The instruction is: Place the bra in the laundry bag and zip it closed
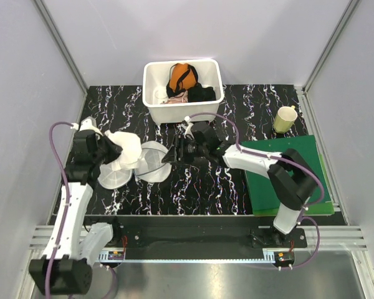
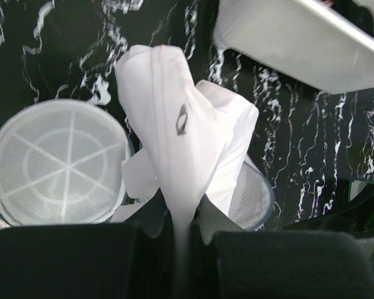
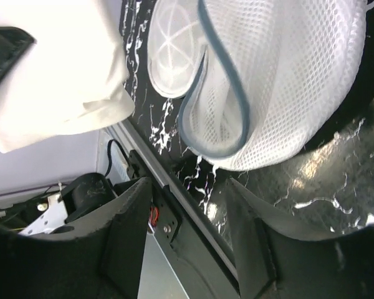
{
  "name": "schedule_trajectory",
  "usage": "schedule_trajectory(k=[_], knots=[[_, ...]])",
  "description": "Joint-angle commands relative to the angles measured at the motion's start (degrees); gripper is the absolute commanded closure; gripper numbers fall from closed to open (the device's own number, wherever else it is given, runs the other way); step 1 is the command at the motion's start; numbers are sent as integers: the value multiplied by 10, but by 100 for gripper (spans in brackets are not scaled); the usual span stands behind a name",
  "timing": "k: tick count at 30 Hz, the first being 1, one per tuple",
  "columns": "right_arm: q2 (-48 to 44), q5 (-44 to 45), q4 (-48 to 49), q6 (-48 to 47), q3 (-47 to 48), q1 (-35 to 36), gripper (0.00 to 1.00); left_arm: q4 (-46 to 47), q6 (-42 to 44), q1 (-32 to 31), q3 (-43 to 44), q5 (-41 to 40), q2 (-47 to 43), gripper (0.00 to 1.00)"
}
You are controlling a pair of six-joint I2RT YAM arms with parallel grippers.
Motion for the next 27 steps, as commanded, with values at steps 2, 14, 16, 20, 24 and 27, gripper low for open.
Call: schedule_trajectory(k=[2, 14, 16, 20, 24, 27], knots=[[51, -2, 11, 9, 49, 3, 44, 34, -27, 117, -37, 236, 33, 100], [93, 26, -16, -72, 97, 5, 57, 44, -68, 174, -90, 356, 122, 100], [93, 36, -23, -86, 104, 5, 59, 44, -79, 184, -93, 378, 149, 100], [108, 38, -28, -103, 117, 5, 64, 49, -90, 183, -86, 388, 182, 100], [121, 41, -29, -112, 127, 5, 73, 51, -91, 183, -76, 382, 195, 100], [127, 43, -31, -119, 132, 6, 83, 51, -94, 182, -70, 395, 218, 100]])
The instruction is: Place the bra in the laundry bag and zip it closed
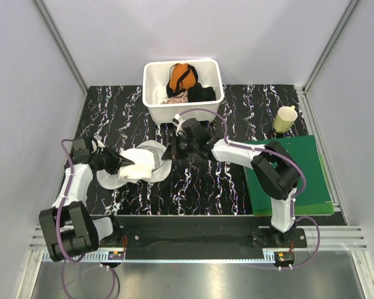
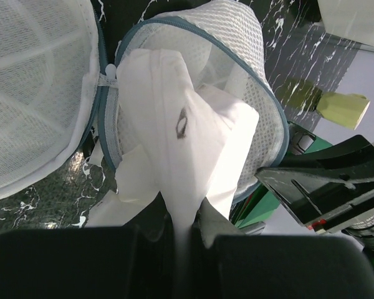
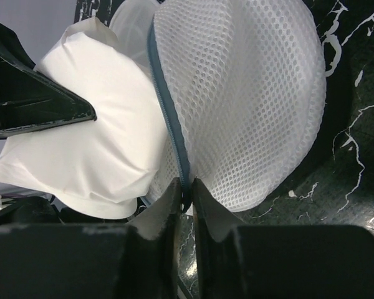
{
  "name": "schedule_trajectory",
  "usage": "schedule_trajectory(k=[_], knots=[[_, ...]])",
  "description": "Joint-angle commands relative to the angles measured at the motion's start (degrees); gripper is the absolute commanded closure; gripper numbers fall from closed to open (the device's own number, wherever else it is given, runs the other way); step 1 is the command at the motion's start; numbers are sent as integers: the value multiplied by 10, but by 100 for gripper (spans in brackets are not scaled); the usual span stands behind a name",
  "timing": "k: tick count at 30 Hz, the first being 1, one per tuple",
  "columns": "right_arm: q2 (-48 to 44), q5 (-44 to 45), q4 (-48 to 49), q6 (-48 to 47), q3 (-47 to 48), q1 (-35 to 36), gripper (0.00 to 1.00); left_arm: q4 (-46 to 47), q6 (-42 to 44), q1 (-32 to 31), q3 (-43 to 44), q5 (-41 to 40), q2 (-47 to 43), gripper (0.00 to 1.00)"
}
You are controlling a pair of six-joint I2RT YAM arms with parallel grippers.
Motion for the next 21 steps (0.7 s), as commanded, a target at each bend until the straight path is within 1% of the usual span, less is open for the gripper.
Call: schedule_trajectory(k=[1, 2, 5, 6, 11, 16, 17, 19, 20, 21], knots=[[9, 20, -5, -29, 30, 5, 86, 22, -14, -1, 22, 47, 30, 100], [11, 21, -6, -30, 32, 6, 93, 23, -17, -2, 22, 48, 35, 100], [17, 20, -9, -30, 40, 9, 96, 23, -26, -9, 18, 46, 48, 100], [19, 20, -9, -30, 42, 11, 100, 24, -31, -10, 17, 43, 51, 100], [17, 19, -15, -33, 45, 19, 100, 42, -54, -16, 34, 28, 78, 100], [13, 13, -21, -34, 50, 29, 100, 94, -95, -47, 50, 13, 109, 100], [13, 11, -24, -35, 52, 30, 100, 128, -104, -52, 49, 16, 115, 100], [11, 10, -28, -36, 55, 32, 100, 167, -121, -57, 44, 22, 129, 100], [9, 10, -29, -36, 55, 32, 100, 198, -125, -59, 43, 20, 132, 100], [7, 7, -29, -32, 56, 32, 100, 205, -126, -66, 38, 4, 138, 100]])
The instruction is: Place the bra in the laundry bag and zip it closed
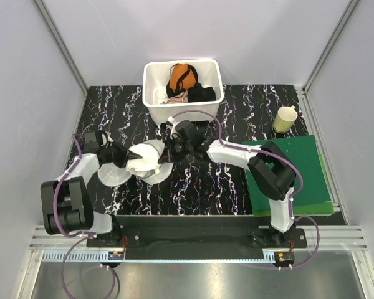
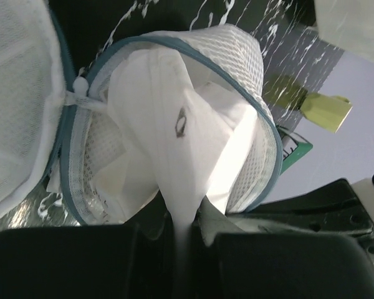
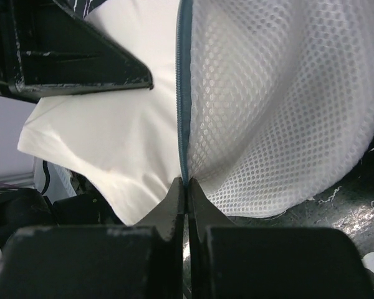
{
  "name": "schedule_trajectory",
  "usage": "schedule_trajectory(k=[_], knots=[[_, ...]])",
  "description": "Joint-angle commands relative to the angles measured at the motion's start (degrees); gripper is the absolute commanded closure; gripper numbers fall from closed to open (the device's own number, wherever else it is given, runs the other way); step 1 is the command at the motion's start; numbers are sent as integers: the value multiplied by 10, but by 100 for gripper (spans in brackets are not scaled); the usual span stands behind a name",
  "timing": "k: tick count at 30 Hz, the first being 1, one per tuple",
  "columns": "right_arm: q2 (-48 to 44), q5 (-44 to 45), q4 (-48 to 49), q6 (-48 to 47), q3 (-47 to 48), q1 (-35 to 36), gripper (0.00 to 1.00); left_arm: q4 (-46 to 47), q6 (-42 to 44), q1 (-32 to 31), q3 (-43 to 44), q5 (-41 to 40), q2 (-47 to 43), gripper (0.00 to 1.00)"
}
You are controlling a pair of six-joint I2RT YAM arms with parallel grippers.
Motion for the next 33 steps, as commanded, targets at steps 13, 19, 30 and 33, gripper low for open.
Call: schedule_trajectory(k=[13, 19, 30, 33], knots=[[-1, -38, 5, 38, 38, 7, 100, 406, -97, -100, -144, -125, -3, 100], [-21, -15, -32, 16, 34, 6, 100, 406, -69, -178, -138, -185, 28, 100], [-24, 4, -57, -8, 25, 6, 100, 287, 5, -204, -86, -237, 41, 94], [-25, 1, -57, -8, 24, 0, 100, 258, 15, -208, -78, -235, 50, 85]])
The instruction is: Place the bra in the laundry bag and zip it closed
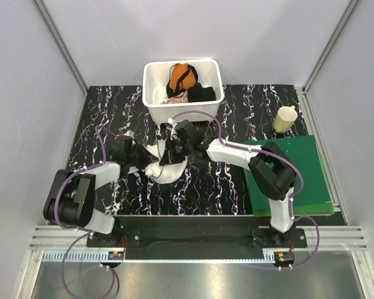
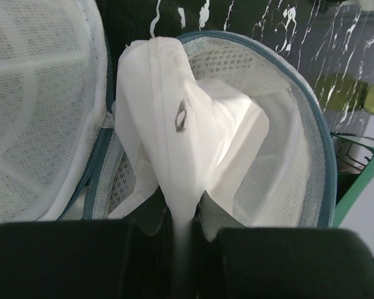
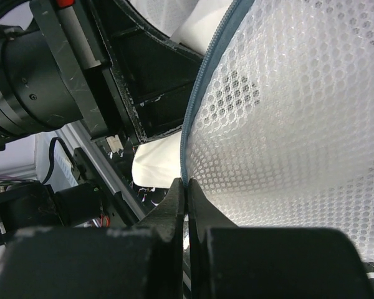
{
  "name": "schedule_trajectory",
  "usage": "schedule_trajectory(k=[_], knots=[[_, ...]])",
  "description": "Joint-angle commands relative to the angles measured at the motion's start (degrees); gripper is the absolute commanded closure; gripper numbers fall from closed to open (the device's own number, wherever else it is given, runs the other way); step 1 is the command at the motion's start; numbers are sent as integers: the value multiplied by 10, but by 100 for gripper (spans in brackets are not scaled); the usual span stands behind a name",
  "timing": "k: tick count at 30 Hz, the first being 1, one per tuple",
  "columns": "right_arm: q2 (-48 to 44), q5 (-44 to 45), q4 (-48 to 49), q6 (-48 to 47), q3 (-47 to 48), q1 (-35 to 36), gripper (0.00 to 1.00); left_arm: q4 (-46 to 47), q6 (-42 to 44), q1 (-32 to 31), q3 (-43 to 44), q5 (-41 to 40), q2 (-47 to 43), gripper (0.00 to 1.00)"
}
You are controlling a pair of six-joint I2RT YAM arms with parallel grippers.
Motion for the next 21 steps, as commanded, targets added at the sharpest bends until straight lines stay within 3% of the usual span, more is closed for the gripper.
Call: schedule_trajectory(k=[1, 2, 3, 8, 13, 18, 21], knots=[[-25, 13, -6, -15, 6, -1, 100, -47, 44, -7, 31, -37, 9, 82], [-28, 12, -6, -14, 5, -4, 100, -52, 47, -8, 32, -40, 8, 77], [-29, 13, -6, -15, 4, -4, 100, -60, 53, -8, 36, -45, 7, 66], [-41, 13, -5, -18, -11, -11, 100, -146, 80, -7, 60, -84, -45, 40], [-44, 8, -5, -22, -23, -16, 100, -242, 105, -6, 70, -123, -143, 1], [-43, -6, -5, -33, -24, -17, 100, -371, 135, 37, 76, -157, -240, 1], [-41, -16, -9, -42, -18, -16, 100, -423, 142, 116, 68, -180, -277, 1]])
